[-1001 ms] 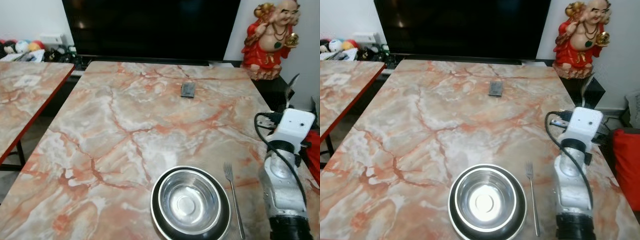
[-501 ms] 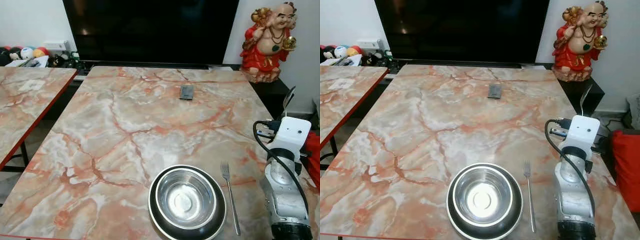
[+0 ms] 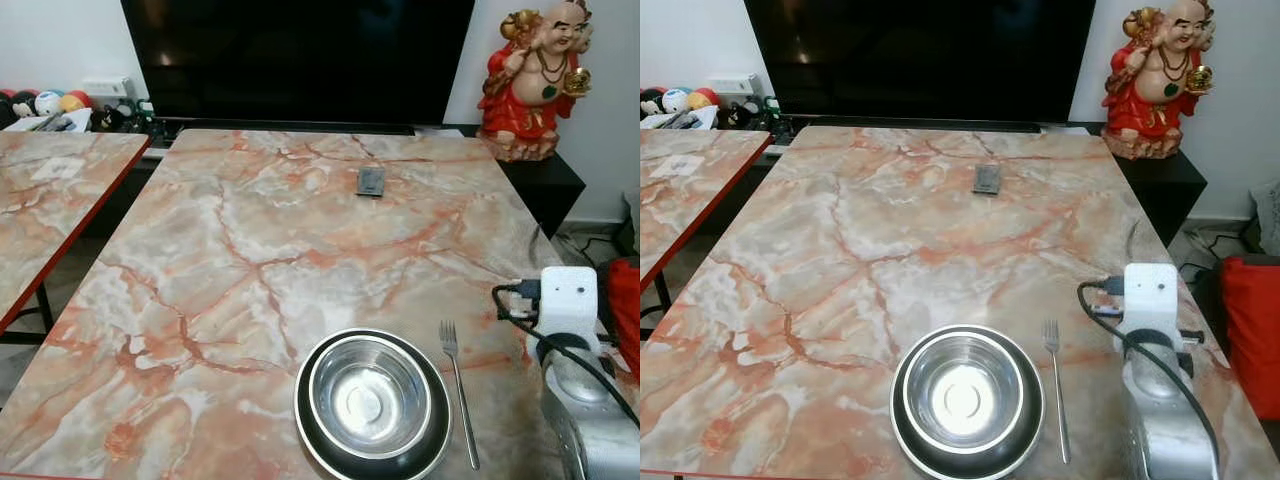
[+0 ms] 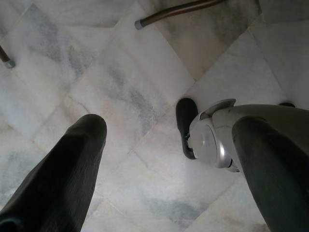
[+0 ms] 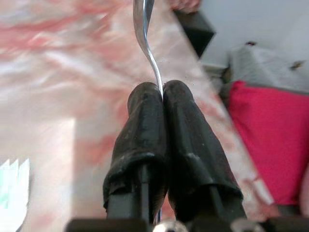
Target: Setting the table
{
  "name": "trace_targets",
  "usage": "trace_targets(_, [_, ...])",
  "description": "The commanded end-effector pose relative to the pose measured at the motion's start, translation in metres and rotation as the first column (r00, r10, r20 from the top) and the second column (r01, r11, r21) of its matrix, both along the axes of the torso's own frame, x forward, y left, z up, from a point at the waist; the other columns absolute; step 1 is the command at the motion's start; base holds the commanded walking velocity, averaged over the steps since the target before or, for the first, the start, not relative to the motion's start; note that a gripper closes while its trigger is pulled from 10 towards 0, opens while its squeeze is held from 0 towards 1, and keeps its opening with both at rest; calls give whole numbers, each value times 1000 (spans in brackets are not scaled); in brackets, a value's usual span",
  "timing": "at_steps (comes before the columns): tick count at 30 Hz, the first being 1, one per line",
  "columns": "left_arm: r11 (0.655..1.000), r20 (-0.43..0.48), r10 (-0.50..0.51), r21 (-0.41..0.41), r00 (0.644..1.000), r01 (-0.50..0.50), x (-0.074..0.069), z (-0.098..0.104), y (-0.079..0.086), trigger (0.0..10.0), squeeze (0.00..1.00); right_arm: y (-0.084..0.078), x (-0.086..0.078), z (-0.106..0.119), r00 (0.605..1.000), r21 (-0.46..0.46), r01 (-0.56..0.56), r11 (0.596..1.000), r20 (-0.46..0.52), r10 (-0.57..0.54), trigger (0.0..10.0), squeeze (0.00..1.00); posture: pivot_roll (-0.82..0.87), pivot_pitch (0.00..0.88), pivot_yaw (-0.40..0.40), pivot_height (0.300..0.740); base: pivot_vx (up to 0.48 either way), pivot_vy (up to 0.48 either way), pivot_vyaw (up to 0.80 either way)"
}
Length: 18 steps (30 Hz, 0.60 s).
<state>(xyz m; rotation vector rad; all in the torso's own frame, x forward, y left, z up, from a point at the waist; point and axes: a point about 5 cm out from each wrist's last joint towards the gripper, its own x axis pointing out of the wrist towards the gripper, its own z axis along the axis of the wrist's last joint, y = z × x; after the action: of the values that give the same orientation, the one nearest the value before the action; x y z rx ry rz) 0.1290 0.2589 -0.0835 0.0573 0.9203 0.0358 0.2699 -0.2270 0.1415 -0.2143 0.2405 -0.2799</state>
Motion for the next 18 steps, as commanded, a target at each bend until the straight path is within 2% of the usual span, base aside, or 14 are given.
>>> trace_targets(1, [1000,-29,-7,7,1000,7,-6,-1,3,10000,0,0,-10,-4,999,9,-9,1000,-44,9,10000,0,-51,106,-20,740,0,0,0])
trace_targets(4, [1000,-28,-10,7,1000,10,-6,-1,3,10000,0,0,-24,-18,993,68,15,998,-117,-7,10000,0,-55,107,-20,740,0,0,0])
trace_targets(9, [1000,-30,-13,7,999,13,-5,-1,3,10000,0,4,-32,-29,985,116,30,993,-175,-10,10000,0,-52,107,-22,740,0,0,0])
trace_targets(18, [1000,-29,-8,8,1000,8,-5,-1,3,10000,0,8,-32,-33,981,156,9,988,-192,22,10000,0,-43,109,-33,740,0,0,0])
